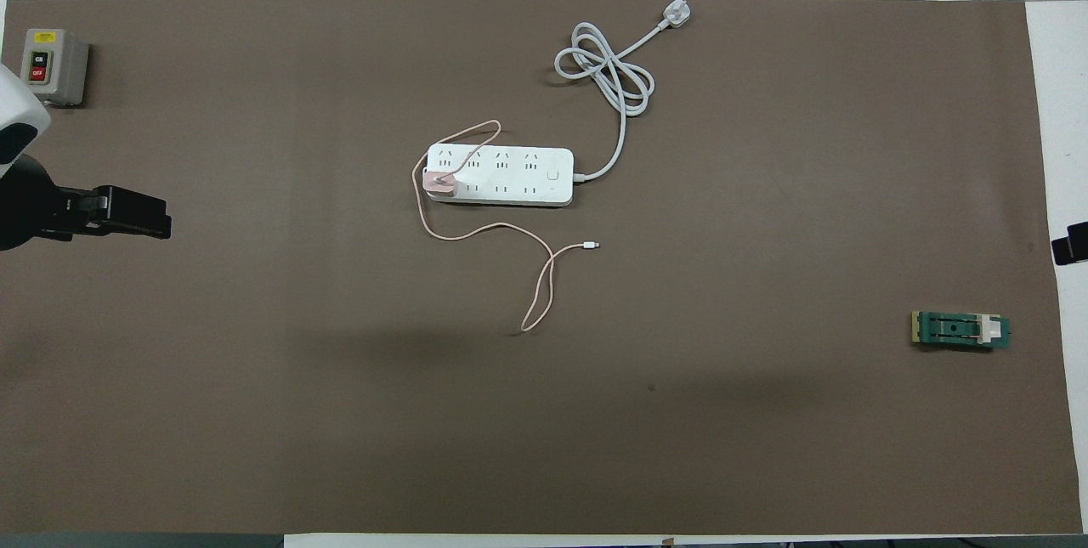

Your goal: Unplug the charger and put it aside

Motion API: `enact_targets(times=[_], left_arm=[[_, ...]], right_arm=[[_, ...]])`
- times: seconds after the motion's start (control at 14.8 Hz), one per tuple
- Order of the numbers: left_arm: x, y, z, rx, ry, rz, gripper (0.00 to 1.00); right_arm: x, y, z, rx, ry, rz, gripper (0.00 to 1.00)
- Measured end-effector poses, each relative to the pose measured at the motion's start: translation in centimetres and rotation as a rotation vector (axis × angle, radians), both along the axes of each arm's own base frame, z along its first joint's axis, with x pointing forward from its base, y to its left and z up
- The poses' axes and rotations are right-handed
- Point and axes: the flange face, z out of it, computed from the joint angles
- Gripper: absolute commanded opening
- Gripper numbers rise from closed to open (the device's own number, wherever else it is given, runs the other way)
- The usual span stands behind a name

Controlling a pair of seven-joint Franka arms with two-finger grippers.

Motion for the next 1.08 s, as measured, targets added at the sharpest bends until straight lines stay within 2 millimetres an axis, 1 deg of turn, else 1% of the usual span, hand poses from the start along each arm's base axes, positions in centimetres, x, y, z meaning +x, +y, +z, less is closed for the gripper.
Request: enact_targets(times=[0.81,0.94,1.08], left_arm=[[0.01,0.10,0.00,0.000,0.000,0.002,1.00],[0.01,0.11,0.00,0.000,0.000,0.002,1.00],[0.00,0.12,-0.01,0.000,0.001,0.002,1.00]], right_arm=[[-0.05,-0.04,0.06,0.000,-0.001,-0.003,1.00],[-0.04,0.03,0.00,-0.004,-0.001,-0.049,1.00],[0.14,0.53,-0.69,-0.011,0.002,-0.134,1.00]])
